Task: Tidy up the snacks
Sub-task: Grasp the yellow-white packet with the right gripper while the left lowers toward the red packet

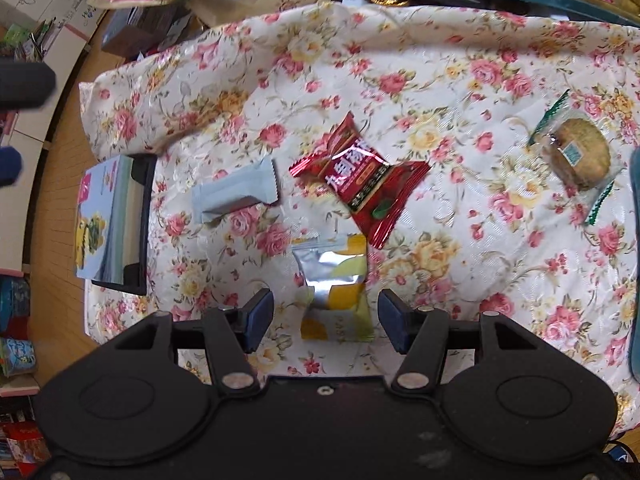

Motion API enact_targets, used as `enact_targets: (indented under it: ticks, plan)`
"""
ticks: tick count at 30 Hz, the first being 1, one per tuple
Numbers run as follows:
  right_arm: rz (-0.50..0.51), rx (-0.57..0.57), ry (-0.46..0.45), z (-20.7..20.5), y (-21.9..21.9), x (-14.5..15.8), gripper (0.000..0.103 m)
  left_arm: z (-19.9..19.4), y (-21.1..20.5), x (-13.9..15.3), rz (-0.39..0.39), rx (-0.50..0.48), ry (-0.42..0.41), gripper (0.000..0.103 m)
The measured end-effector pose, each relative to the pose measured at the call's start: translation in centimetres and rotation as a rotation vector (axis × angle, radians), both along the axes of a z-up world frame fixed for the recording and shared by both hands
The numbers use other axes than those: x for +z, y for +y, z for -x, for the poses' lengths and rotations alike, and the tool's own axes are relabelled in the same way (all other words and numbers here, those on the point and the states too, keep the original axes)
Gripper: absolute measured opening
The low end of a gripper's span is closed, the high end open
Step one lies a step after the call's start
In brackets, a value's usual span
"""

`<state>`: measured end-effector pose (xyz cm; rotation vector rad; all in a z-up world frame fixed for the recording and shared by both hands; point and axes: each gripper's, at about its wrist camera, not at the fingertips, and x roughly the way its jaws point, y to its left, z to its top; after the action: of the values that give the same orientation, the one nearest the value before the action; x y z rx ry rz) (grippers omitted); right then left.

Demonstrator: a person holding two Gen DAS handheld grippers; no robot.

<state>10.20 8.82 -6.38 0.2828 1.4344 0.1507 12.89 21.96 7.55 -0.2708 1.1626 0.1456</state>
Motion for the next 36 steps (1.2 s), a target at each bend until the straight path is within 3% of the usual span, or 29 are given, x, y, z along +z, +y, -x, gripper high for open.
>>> enact_targets:
  ticks: [8, 19, 33, 35, 36]
  plan:
    - [0.070, 0.021, -0.011, 0.0, 1.8, -1.7, 0.060, 0.0, 0.6, 0.1, 0.027, 0.017, 0.002, 0.053]
    - [0.133, 0.025, -0.063, -0.1, 2.8, -2.7, 0.049, 0.0, 0.1, -0.1, 0.031, 0.006, 0.006, 0.053]
    - [0.229, 0.101, -0.178, 1.4, 4.6, -2.9, 0.055, -0.2, -0.4, -0.4, 0.032, -0.002, 0.018, 0.053]
    - [0.245, 0.121, -0.196, 1.6, 4.6, -2.9, 0.051, -0.3, -0.5, -0.4, 0.029, -0.004, 0.020, 0.053]
    - [0.248, 0.128, -0.207, 1.7, 4.6, -2.9, 0.044, -0.3, -0.5, -0.5, 0.029, -0.004, 0.022, 0.053]
